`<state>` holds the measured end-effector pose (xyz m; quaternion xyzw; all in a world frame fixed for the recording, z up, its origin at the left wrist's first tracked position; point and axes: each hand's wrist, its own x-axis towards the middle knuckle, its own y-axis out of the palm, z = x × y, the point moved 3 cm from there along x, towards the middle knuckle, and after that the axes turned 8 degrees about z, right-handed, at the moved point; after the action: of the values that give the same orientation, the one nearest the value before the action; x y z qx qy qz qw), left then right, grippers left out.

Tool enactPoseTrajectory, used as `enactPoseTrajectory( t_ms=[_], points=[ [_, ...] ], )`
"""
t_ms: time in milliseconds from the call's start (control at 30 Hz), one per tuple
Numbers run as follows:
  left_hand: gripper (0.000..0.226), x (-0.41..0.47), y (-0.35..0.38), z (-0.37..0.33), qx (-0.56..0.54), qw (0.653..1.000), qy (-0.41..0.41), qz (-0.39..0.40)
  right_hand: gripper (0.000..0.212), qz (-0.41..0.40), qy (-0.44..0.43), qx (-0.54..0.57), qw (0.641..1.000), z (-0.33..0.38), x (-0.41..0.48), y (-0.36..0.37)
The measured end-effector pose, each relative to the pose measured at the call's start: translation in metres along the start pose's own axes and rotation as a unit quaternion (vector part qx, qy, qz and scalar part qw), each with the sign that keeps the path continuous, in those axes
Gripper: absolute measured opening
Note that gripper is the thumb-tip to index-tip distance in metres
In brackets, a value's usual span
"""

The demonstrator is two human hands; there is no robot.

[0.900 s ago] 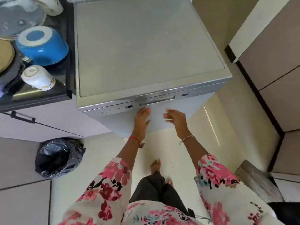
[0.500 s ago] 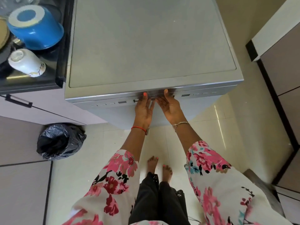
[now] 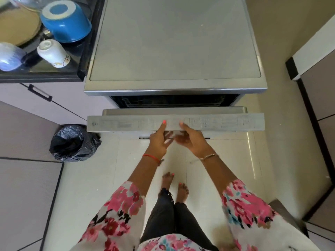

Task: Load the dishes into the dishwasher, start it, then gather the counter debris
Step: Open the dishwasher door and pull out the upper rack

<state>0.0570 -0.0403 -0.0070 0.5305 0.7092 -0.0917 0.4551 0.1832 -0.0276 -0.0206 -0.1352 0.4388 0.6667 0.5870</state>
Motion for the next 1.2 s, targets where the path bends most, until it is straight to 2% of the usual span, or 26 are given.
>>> enactPoseTrajectory(
  t_ms=[33, 67, 100, 133, 167, 200, 233, 267, 367, 400, 433, 567, 700, 767, 1000, 1200],
  points=[
    [0.027, -0.014, -0.008, -0.001, 0.107, 0.994, -0.029, 0.008, 0.037, 0.018, 0.059, -0.117, 0.991, -0.001, -0.017, -0.005],
    [0.023, -0.025, -0.016, -0.004, 0.244, 0.969, -0.021, 0.012, 0.033, 0.039, 0.087, -0.242, 0.966, 0.001, -0.030, -0.009],
    [0.023, -0.032, -0.023, -0.010, 0.383, 0.923, 0.034, 0.004, 0.028, 0.051, 0.065, -0.351, 0.933, 0.006, -0.038, -0.009],
    [0.026, -0.037, -0.026, -0.019, 0.489, 0.862, 0.133, -0.014, 0.023, 0.040, -0.012, -0.431, 0.902, 0.016, -0.039, -0.008],
    [0.028, -0.041, -0.026, -0.029, 0.549, 0.801, 0.236, -0.033, 0.018, 0.022, -0.117, -0.474, 0.872, 0.026, -0.036, -0.004],
    [0.024, -0.041, -0.027, -0.039, 0.569, 0.756, 0.321, -0.038, 0.016, 0.007, -0.209, -0.502, 0.839, 0.034, -0.032, 0.002],
    [0.017, -0.036, -0.029, -0.045, 0.583, 0.721, 0.373, -0.026, 0.018, 0.005, -0.264, -0.527, 0.808, 0.039, -0.026, 0.008],
    [0.021, -0.026, -0.033, -0.047, 0.614, 0.692, 0.380, -0.004, 0.026, 0.013, -0.271, -0.560, 0.783, 0.037, -0.016, 0.011],
    [0.049, 0.010, -0.059, -0.025, 0.743, 0.621, 0.239, 0.066, 0.037, 0.023, -0.169, -0.689, 0.704, 0.003, 0.006, 0.000],
    [0.052, 0.015, -0.069, -0.015, 0.776, 0.588, 0.219, 0.068, 0.039, 0.015, -0.162, -0.723, 0.672, -0.011, 0.007, -0.005],
    [0.056, 0.017, -0.078, -0.004, 0.793, 0.559, 0.233, 0.064, 0.040, 0.000, -0.177, -0.739, 0.650, -0.023, 0.006, -0.009],
    [0.062, 0.008, -0.105, 0.032, 0.775, 0.540, 0.322, 0.060, 0.035, -0.038, -0.245, -0.727, 0.640, -0.065, -0.005, -0.023],
    [0.053, -0.005, -0.140, 0.088, 0.744, 0.568, 0.343, 0.074, 0.045, -0.073, -0.315, -0.697, 0.639, -0.128, -0.022, -0.046],
    [0.049, -0.011, -0.161, 0.125, 0.742, 0.566, 0.350, 0.076, 0.047, -0.079, -0.341, -0.688, 0.636, -0.168, -0.029, -0.062],
    [0.047, -0.018, -0.234, 0.247, 0.758, 0.566, 0.311, 0.088, 0.045, -0.067, -0.314, -0.678, 0.662, -0.306, -0.038, -0.116],
    [0.048, 0.018, -0.292, 0.341, 0.781, 0.538, 0.281, 0.147, 0.049, -0.017, -0.316, -0.704, 0.636, -0.413, -0.014, -0.171]
  ],
)
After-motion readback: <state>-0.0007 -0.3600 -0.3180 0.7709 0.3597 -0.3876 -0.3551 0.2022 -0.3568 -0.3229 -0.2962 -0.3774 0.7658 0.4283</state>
